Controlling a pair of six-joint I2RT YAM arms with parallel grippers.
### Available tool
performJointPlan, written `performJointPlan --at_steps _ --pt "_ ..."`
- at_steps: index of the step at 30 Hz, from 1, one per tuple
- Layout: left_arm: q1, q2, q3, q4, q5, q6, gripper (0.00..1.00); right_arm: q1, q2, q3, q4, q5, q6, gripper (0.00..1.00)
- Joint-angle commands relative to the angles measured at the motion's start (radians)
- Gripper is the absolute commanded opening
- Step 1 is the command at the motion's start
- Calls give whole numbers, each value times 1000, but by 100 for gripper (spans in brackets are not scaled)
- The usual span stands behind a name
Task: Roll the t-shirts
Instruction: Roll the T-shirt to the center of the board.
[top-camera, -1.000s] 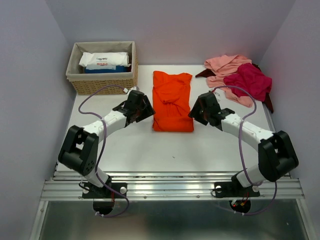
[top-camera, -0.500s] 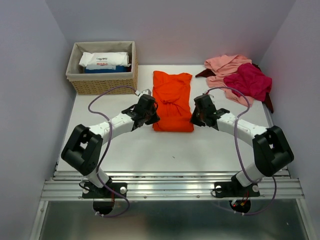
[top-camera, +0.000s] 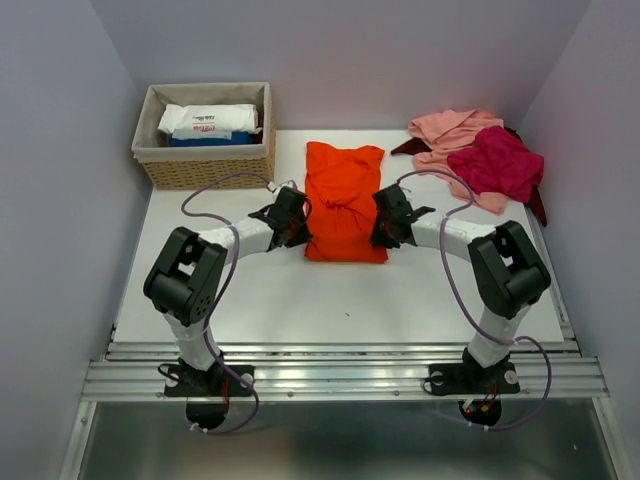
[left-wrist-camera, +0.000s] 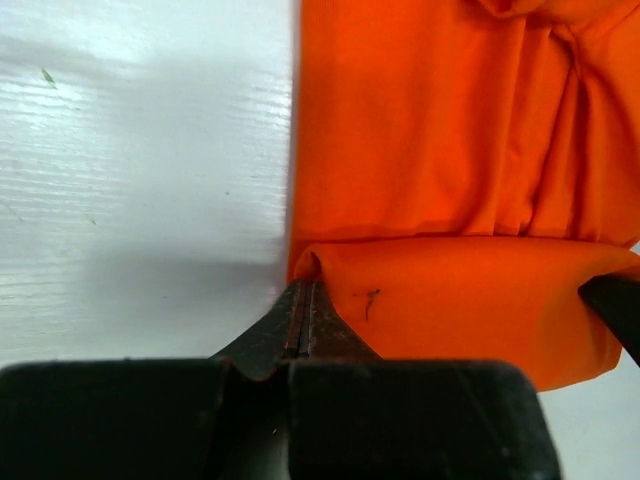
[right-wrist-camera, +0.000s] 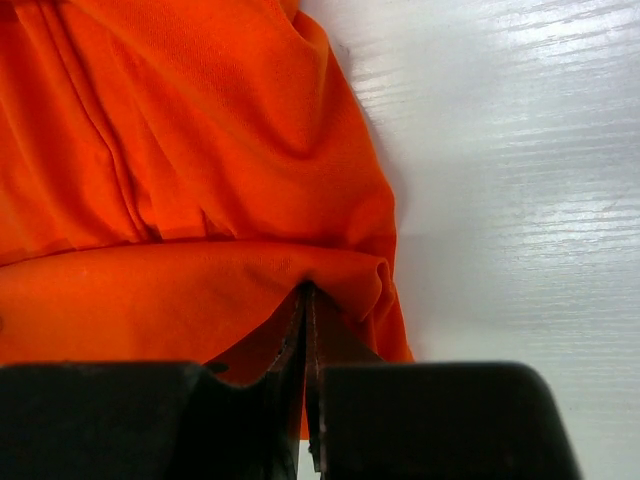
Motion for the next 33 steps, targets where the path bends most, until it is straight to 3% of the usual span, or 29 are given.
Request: performJointPlan --at_steps 1,7,11,12,13,16,23,33 --pt "7 -88 -4 31 -31 56 0 -5 -71 2 12 26 -18 6" --pt "5 -237 -45 16 -39 76 0 -5 -223 -59 -5 40 -4 11" --pt "7 -320 -97 -15 -39 21 30 -37 -291 -113 -5 23 10 35" --pt "7 -331 -131 -5 -24 12 43 -37 -308 -139 -7 16 13 38" --pt "7 -348 -148 5 18 4 45 -47 -315 -150 -7 -4 13 46" --pt "2 -352 -231 77 96 -18 56 -47 -312 -184 -4 -52 13 52" --pt "-10 -311 -302 138 135 -25 57 -47 -282 -231 29 -122 13 51" --pt "-13 -265 -306 204 144 -28 52 -47 -205 -219 73 -150 11 41"
